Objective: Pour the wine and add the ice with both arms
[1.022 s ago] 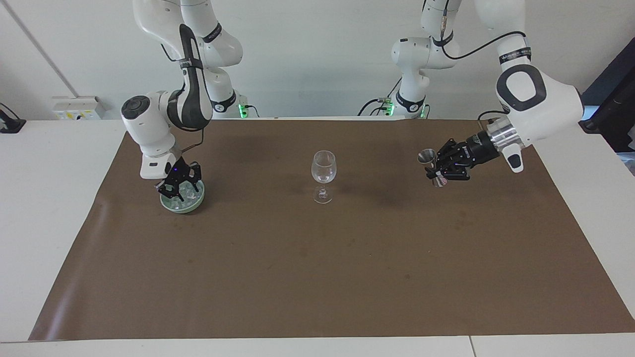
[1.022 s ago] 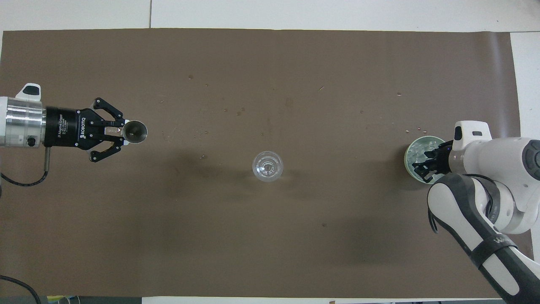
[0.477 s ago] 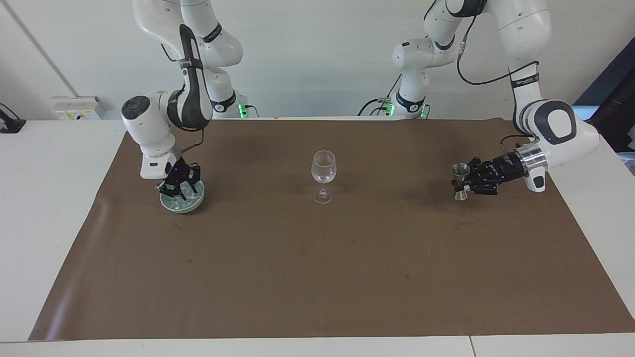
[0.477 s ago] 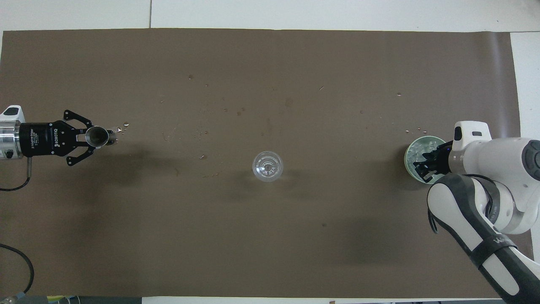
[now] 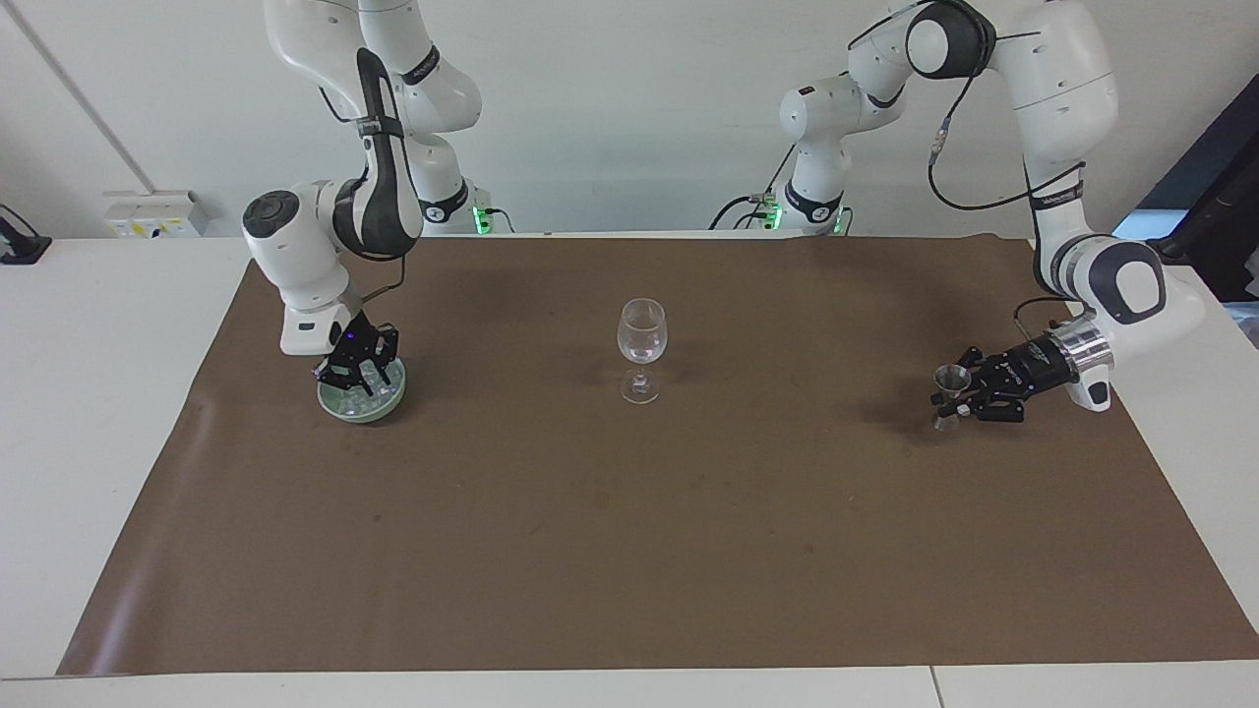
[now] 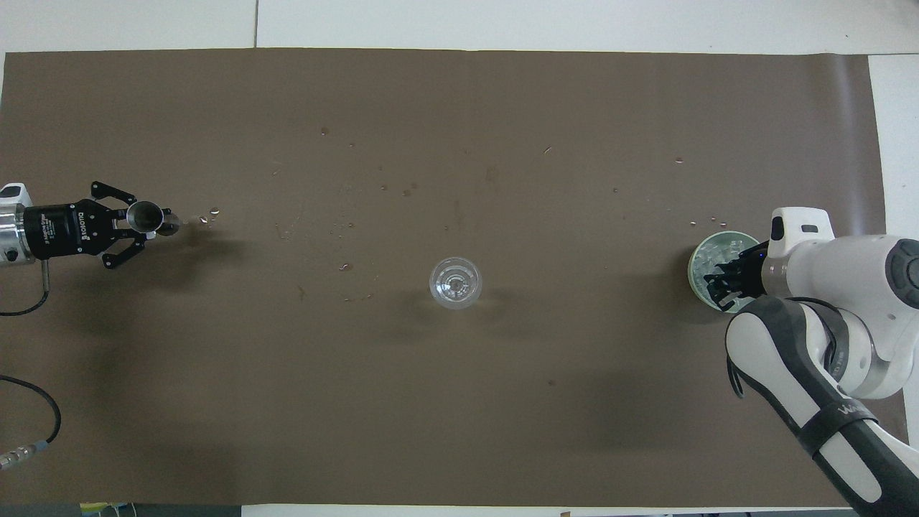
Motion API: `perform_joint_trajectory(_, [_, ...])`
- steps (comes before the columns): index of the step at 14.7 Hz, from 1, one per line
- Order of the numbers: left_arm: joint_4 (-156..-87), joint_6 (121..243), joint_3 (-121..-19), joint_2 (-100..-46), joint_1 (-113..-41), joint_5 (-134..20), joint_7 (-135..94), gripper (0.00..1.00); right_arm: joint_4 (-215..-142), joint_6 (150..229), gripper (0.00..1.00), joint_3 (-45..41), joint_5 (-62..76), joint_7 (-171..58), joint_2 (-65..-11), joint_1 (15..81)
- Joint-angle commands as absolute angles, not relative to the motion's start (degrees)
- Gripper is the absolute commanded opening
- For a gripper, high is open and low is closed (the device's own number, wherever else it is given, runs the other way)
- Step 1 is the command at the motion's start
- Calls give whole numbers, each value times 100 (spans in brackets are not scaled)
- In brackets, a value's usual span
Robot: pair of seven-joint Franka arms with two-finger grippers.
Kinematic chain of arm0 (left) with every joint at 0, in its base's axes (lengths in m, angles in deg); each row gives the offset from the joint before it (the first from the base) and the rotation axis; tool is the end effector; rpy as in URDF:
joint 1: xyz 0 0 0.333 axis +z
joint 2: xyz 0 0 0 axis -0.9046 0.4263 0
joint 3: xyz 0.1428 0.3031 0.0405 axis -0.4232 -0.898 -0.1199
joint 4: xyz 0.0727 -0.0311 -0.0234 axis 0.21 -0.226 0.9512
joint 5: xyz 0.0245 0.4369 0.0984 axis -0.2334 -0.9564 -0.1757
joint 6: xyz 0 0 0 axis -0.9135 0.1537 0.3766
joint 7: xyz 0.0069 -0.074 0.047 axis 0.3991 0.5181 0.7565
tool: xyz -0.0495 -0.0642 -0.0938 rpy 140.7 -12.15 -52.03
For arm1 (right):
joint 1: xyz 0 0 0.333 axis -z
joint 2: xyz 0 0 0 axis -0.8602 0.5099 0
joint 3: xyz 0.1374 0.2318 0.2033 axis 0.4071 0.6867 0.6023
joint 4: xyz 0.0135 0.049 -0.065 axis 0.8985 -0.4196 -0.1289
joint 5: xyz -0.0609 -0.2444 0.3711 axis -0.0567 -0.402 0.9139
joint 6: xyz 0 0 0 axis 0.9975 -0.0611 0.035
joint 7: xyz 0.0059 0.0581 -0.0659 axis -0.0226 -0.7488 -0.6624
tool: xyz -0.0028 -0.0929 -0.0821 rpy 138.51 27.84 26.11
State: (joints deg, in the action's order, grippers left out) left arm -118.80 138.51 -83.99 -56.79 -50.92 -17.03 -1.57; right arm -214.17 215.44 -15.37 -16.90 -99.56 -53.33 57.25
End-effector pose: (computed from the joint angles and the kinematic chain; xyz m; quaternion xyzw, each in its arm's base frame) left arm 0.6265 0.1627 0.2505 0.6021 0.5947 -0.3095 0.4335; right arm 0.5317 -0.0366 0.2801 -0.9330 -0.3557 -0.0533 0.0135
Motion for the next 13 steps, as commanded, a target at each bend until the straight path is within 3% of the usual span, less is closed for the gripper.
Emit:
perform_joint_trajectory(1, [-11871, 13637, -8321, -5455, -4816, -1398, -441, 0, -21537, 21650, 14, -1527, -1554, -10106, -5420, 5723])
perform_joint_trajectory(5, [-12450, 13418, -8321, -5560, -4641, -1027, -565, 0, -21319, 21493, 6, -1518, -1563, -10045, -5411, 5723])
perform_joint_trajectory(12, [-12733, 13259, -8338, -5666, -4543, -922, -539, 0, -19606, 19359, 5, -808, -1563, -8142, -5438, 5714])
perform_joint_trajectory(13, [-12707, 13250, -8347, -5674, -4526, -939, -487, 34, -19238, 19043, 5, -588, -1563, -7476, -5385, 5714])
